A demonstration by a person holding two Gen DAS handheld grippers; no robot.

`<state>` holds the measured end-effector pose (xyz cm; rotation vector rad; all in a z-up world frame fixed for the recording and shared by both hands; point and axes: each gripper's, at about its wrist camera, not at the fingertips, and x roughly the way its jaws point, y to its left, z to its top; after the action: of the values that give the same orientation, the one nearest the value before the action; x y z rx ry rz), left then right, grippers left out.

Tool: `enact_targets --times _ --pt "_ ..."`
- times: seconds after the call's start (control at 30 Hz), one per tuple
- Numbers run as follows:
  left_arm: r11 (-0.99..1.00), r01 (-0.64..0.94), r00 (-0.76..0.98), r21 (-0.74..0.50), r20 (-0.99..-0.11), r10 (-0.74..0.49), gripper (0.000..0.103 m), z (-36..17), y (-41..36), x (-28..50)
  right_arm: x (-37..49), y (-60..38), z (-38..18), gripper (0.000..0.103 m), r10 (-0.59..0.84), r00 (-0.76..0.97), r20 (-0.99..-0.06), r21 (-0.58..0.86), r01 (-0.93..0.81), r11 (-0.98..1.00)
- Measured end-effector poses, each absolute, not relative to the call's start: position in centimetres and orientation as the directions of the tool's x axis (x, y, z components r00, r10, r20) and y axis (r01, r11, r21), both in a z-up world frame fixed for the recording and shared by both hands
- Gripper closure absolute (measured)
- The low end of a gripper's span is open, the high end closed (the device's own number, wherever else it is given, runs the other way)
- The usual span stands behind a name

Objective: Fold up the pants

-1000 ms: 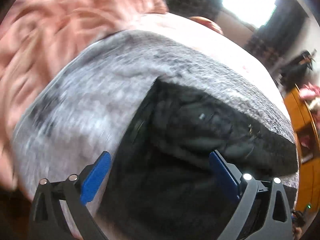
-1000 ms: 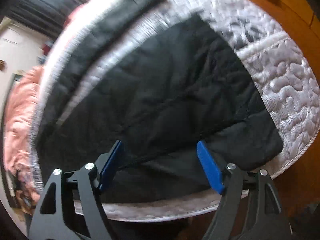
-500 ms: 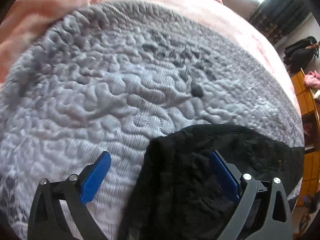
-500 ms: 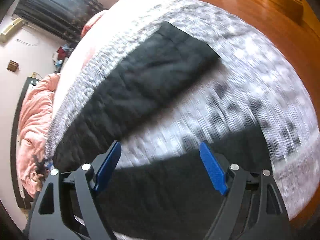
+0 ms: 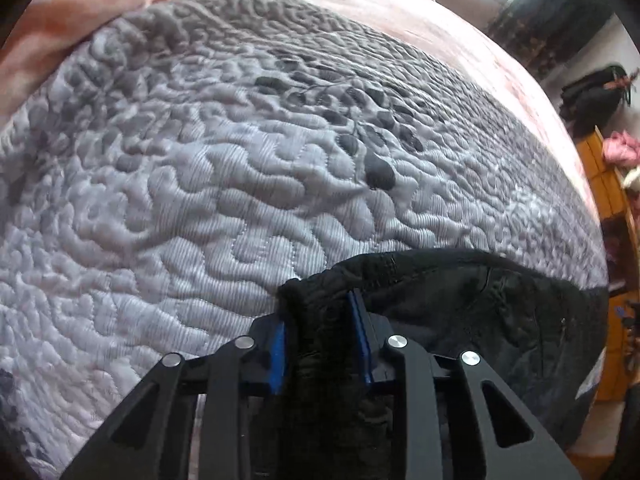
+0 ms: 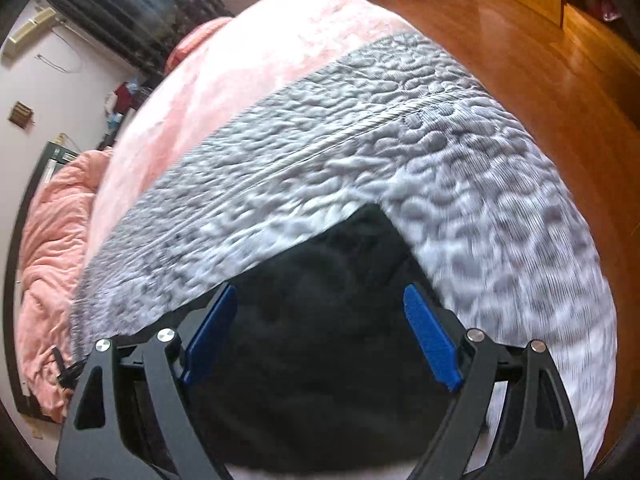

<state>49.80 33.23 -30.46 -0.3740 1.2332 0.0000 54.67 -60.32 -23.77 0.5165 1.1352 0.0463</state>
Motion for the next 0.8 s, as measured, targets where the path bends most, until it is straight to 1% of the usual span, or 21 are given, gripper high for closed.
enact_targets --times 0.13,0.3,0.33,0.4,0.43,0.47,0.57,0.7,0.8 --pt "0.938 -0.219 0.348 -0.267 -0.92 -0.181 0.075 -30.5 33.2 49.7 58.0 -60.8 -26.9 0.018 0.267 0.375 -0.888 0.361 0.207 0.909" --pt "0.932 -0.245 0.349 -0.266 -0.921 -0.171 0.075 -30.7 33.0 50.0 59.6 -61.3 -29.0 0.017 0.324 0.319 -0.891 0.389 0.166 0.906" --pt "0.932 -0.254 0.35 -0.26 -0.923 -0.162 0.075 -30.7 33.0 50.0 59.5 -61.2 -28.9 0.023 0.328 0.309 -0.893 0.387 0.154 0.909" --pt "0.933 -0.264 0.352 -0.245 -0.925 -0.143 0.075 -30.5 32.7 50.0 59.2 -61.2 -28.8 0.045 0.332 0.295 -0.896 0.385 0.142 0.912" --pt "0.934 -0.267 0.354 -0.239 -0.925 -0.135 0.077 -30.5 32.5 50.1 58.9 -61.5 -28.5 0.072 0.342 0.293 -0.893 0.395 0.144 0.907" --pt "0.933 -0.275 0.364 -0.232 -0.923 -0.122 0.079 -30.1 32.4 50.0 58.7 -61.7 -28.1 0.089 0.352 0.297 -0.888 0.405 0.143 0.903" --pt "0.929 -0.289 0.396 -0.231 -0.912 -0.104 0.083 -29.0 32.1 49.6 57.2 -61.6 -25.9 0.094 0.355 0.334 -0.873 0.411 0.112 0.905" --pt "0.921 -0.299 0.443 -0.251 -0.891 -0.099 0.086 -26.5 32.1 48.5 54.8 -61.3 -22.3 0.095 0.334 0.395 -0.856 0.399 0.091 0.913" --pt "0.918 -0.279 0.498 -0.283 -0.86 -0.114 0.088 -23.4 31.7 47.1 52.0 -61.3 -18.4 0.095 0.318 0.457 -0.831 0.392 0.075 0.917"
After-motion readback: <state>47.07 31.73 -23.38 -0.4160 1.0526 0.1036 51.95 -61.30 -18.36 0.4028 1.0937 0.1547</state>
